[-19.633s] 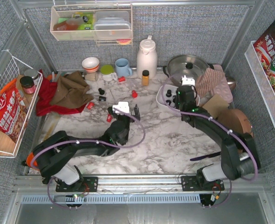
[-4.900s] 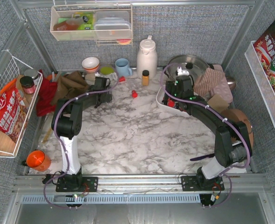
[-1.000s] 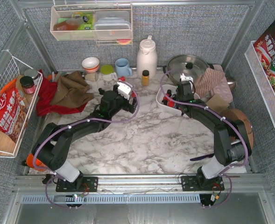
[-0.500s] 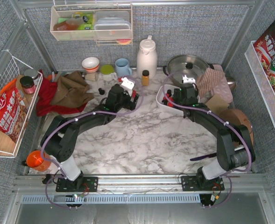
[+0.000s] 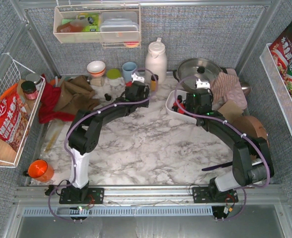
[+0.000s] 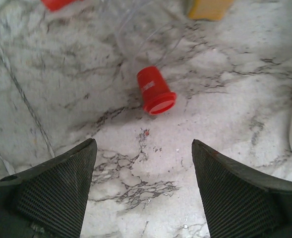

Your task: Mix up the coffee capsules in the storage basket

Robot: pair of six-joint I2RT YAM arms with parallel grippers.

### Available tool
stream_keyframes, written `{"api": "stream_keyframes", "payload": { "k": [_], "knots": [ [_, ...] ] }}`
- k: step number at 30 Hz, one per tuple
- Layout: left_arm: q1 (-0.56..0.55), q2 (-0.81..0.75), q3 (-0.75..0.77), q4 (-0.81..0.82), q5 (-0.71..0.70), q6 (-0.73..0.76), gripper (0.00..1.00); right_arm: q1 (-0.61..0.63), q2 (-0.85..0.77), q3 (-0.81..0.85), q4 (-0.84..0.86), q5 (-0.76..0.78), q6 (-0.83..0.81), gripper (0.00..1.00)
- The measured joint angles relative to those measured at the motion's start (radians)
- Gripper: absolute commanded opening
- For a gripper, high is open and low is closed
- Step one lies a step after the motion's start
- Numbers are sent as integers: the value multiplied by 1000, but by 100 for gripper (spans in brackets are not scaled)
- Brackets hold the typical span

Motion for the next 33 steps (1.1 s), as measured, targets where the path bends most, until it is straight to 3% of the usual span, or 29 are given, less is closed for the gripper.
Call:
{"api": "stream_keyframes", "payload": {
  "k": [6, 11, 22, 33],
  "knots": [
    [0, 52, 23, -48, -81, -200, 84, -6, -2, 0, 1, -17, 2, 76],
    [0, 86, 20, 6, -103, -267, 83, -10, -11, -4, 6, -29, 11, 76],
    [-1, 155, -6, 262, -141, -179, 80, -14, -16, -5, 6, -62, 26, 76],
    [-1, 266, 130, 208, -154, -151, 66, -21, -21, -5, 6, -74, 31, 76]
  ]
}}
